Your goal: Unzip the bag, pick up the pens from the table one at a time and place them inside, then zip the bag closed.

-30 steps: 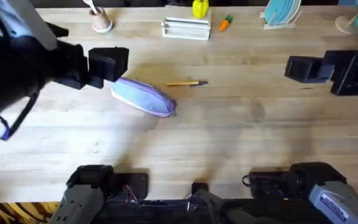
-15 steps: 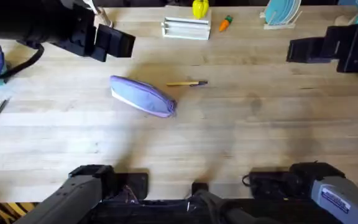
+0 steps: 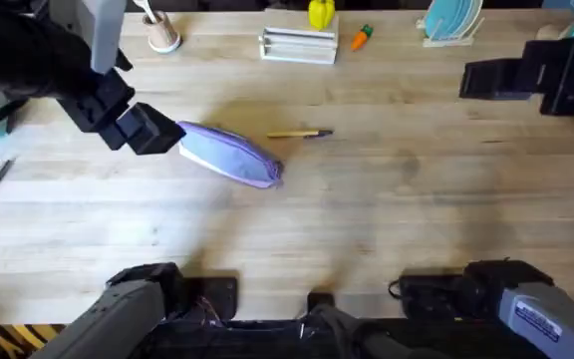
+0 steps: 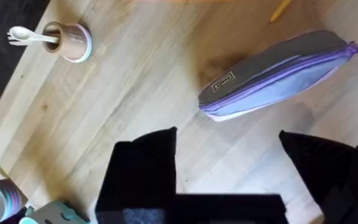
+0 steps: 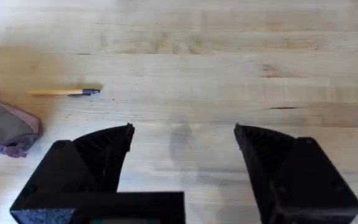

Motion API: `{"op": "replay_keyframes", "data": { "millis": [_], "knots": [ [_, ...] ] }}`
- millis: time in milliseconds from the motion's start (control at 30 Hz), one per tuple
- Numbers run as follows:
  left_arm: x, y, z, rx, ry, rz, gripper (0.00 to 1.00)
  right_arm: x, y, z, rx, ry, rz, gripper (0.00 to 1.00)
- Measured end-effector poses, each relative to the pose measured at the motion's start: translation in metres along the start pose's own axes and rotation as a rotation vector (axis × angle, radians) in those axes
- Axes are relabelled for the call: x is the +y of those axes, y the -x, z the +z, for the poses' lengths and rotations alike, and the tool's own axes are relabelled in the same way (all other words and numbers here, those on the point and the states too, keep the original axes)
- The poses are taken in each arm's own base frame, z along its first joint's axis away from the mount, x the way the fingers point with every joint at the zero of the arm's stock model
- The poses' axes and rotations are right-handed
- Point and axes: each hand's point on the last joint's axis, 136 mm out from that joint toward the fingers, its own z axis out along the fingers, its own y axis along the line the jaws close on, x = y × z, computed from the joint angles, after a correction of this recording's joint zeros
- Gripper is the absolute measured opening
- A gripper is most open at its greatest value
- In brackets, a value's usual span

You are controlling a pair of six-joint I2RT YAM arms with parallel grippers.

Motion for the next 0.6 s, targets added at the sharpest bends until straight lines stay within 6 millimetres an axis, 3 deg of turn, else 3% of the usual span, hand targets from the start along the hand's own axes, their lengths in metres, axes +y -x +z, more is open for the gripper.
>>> {"op": "replay_keyframes", "data": {
  "millis": [167,433,600],
  "knots": [
    [0.010,-0.017,0.002,-0.016,-0.031,0.052,0.992,0.000,0.000,0.000,0.000,0.000,0.000,0.997],
    [0.033,-0.056,0.025,0.048,-0.089,0.021,0.993,0.000,0.000,0.000,0.000,0.000,0.000,0.997],
    [0.032,-0.059,0.037,0.045,-0.138,0.085,0.993,0.000,0.000,0.000,0.000,0.000,0.000,0.997]
  ]
}}
